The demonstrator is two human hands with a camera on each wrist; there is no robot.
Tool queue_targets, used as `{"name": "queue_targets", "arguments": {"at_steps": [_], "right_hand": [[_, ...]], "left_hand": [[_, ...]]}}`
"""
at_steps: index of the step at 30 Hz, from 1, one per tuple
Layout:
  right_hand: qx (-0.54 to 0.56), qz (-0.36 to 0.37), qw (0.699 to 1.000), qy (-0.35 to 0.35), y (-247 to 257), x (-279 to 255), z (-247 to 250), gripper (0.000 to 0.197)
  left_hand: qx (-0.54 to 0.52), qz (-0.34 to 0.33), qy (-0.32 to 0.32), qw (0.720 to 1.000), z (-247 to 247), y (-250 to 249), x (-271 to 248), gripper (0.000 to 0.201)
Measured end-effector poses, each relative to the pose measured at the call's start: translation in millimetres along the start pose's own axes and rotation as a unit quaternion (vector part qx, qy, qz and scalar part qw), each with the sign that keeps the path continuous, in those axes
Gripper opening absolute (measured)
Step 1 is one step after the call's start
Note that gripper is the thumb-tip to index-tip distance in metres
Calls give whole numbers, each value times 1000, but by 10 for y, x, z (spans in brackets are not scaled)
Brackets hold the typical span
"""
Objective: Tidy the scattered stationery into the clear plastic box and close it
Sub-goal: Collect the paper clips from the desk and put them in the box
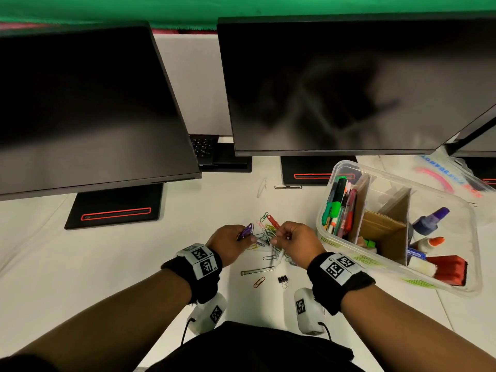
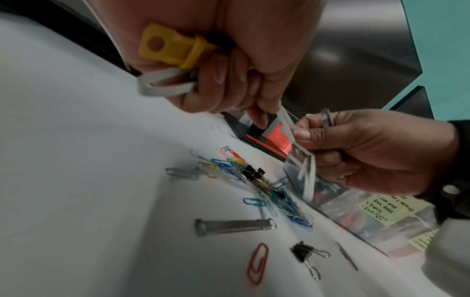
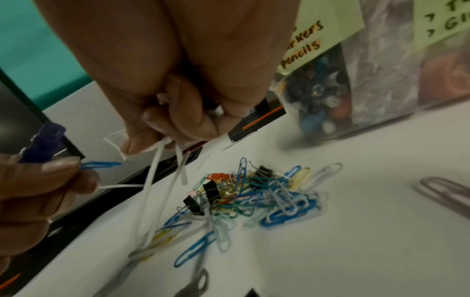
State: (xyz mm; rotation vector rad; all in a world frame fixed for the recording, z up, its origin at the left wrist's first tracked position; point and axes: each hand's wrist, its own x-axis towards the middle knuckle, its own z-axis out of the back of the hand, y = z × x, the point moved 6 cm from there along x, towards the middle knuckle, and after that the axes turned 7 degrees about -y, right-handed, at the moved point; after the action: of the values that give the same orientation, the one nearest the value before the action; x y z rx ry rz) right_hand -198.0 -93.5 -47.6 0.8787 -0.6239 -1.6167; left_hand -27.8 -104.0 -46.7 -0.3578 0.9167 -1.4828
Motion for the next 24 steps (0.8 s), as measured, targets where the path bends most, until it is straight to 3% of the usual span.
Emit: {"name": "queue_targets", "arguments": {"at_steps": [4, 8, 13, 15, 19, 24], "right_hand": [[25, -26, 999, -7, -86, 31, 14, 29], [64, -37, 997, -12, -91, 36, 34, 28], [42, -37, 998, 0, -108, 27, 48, 13], [7, -33, 999, 11, -113, 6, 44, 8], [-54, 0, 998, 11, 28, -50, 107, 16], [-20, 52, 998, -41, 511, -100, 414, 14]], "left_hand": [[20, -8, -6, 1000, 23, 7, 4, 29], [61, -5, 13, 998, -14, 14, -11, 24], [123, -27, 29, 992, -31, 38, -35, 31], [180, -43, 74, 980, -115, 55, -46, 34], [313, -98, 169, 929, -374, 79, -108, 40], [361, -137, 157, 909, -521, 49, -116, 25]]}}
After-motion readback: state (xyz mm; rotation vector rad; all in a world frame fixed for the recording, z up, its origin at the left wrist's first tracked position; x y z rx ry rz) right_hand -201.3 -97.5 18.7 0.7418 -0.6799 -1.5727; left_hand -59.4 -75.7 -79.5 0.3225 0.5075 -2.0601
